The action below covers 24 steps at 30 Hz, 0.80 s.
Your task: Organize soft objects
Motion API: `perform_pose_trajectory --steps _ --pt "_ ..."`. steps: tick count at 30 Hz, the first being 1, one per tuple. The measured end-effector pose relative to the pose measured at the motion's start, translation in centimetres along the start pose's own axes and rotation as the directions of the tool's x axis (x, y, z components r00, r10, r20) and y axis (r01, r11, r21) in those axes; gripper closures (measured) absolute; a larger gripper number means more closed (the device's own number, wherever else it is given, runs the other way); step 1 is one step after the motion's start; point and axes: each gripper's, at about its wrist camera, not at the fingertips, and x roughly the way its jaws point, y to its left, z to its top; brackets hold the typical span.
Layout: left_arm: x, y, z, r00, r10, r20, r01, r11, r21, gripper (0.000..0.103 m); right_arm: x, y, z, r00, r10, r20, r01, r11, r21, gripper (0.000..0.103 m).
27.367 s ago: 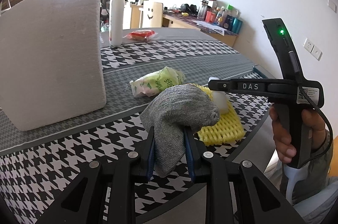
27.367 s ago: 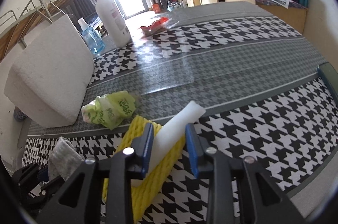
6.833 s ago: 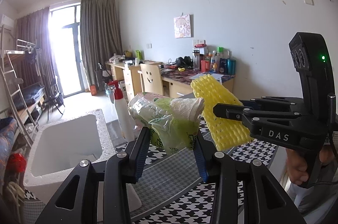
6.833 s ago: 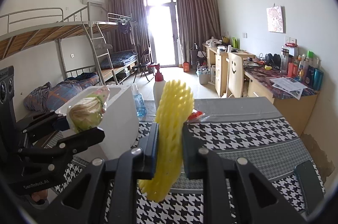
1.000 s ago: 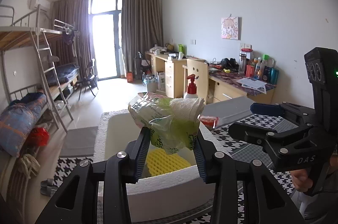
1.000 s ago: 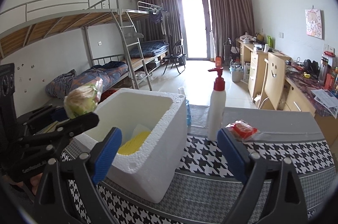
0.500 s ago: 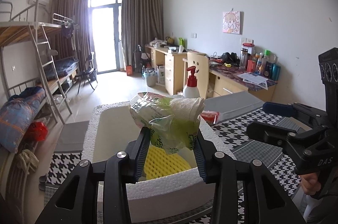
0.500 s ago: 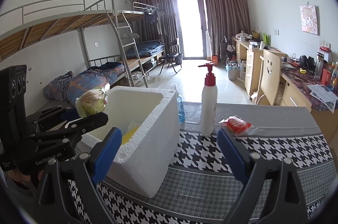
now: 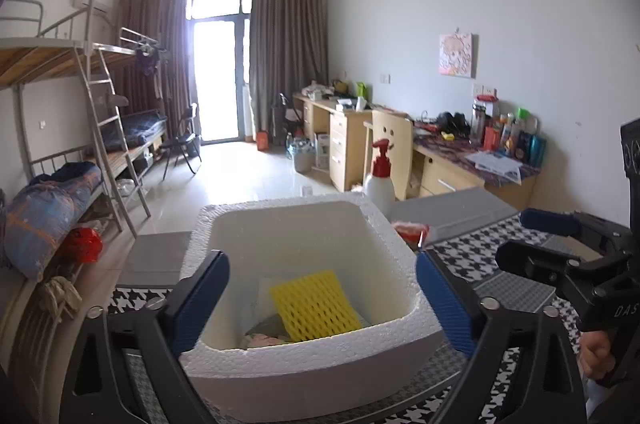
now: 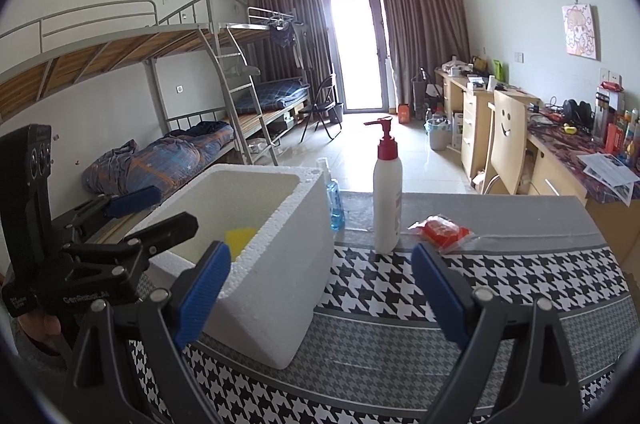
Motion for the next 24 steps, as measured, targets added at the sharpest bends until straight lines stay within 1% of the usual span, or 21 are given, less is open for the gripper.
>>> perform_pose_trajectory --steps 1,7,14,24 --pt "-0.2 0.0 0.0 1.000 0.009 0.009 -0.009 1.000 -0.003 0.001 -0.1 0.0 0.0 1.000 0.000 0.003 0.000 1.000 -0.001 0.009" --pt "-0.9 0.2 0.1 0.999 0.032 0.022 -0.031 0.999 -0.018 0.001 -0.9 0.5 -0.1 1.000 0.006 0.023 -0.005 1.000 -0.009 0.009" --pt "-2.4 -0.1 0.0 0.998 0.032 0.048 -0.031 0.999 -0.018 0.001 -1.3 0.8 -0.2 1.000 0.002 0.029 -0.002 1.000 -0.015 0.009" --pt "-4.5 -0.4 -0.3 0.995 0.056 0.079 -0.054 0.998 -0.029 0.001 -2.5 1.5 -0.4 0.999 0.008 0.047 -0.007 1.000 -0.027 0.009"
